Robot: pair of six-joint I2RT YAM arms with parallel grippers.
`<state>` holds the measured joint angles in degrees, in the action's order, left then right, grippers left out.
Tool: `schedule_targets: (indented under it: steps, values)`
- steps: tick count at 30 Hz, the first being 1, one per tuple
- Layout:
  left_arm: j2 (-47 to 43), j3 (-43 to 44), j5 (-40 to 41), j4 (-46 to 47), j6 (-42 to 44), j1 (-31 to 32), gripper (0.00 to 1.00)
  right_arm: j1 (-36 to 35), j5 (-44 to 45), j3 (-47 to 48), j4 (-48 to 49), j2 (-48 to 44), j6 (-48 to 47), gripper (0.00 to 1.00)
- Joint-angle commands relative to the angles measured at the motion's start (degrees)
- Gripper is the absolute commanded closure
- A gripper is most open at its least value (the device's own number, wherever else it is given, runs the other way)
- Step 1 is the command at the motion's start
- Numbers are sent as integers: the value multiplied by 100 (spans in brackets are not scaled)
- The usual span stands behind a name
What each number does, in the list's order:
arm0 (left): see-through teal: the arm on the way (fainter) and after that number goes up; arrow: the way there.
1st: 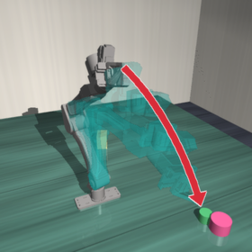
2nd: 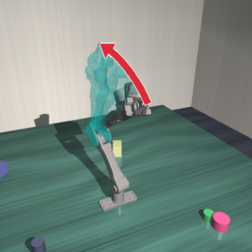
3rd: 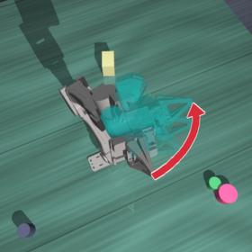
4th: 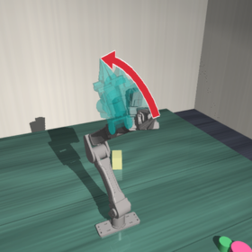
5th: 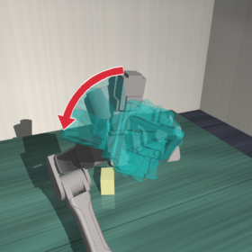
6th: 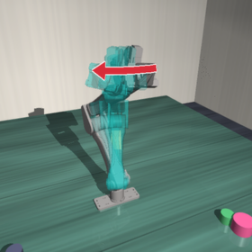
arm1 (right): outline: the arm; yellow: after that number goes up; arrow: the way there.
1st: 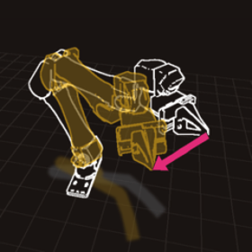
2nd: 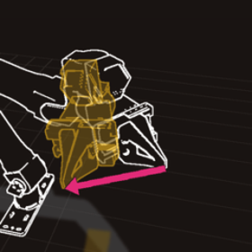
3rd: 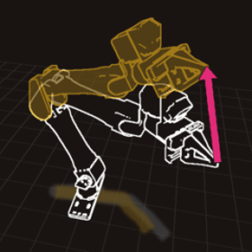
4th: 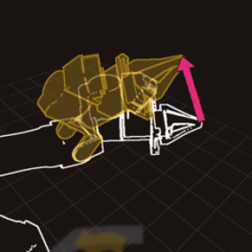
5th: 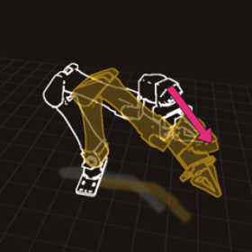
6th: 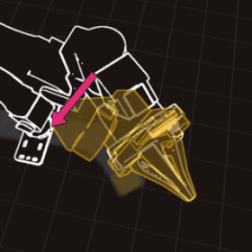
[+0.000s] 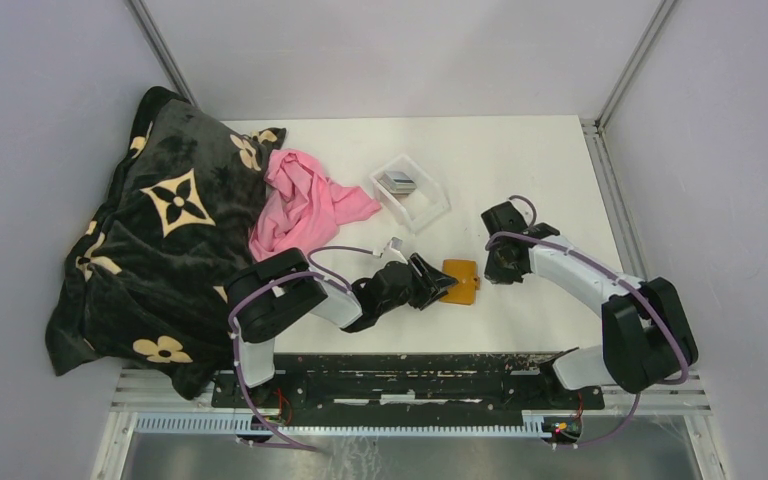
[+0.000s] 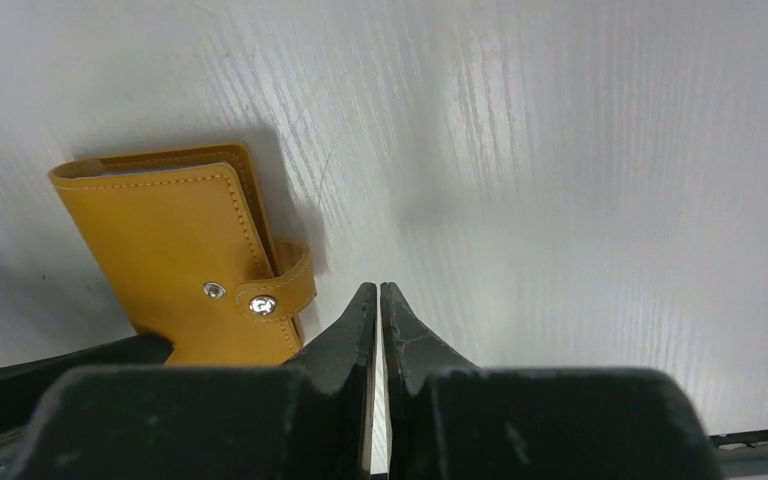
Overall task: Put the credit cards into the card holder
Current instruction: Close the card holder at the center of the board, then adjust the card holder at the center of the board.
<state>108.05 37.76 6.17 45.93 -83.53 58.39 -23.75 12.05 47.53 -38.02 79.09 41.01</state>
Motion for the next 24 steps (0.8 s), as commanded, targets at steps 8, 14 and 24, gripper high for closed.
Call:
schedule_targets:
  steps: [8, 14, 24]
  values:
    - [48, 50, 162, -807, 372, 30, 42, -9, -465, -17, 640, 746, 149, 92]
    - [-19, 37, 199, -743, 505, 31, 42, -14, -569, 173, 801, 1091, 94, 92]
    - [-473, -291, 427, -215, 1030, -25, 39, -76, -669, 556, 914, 1589, -5, 91]
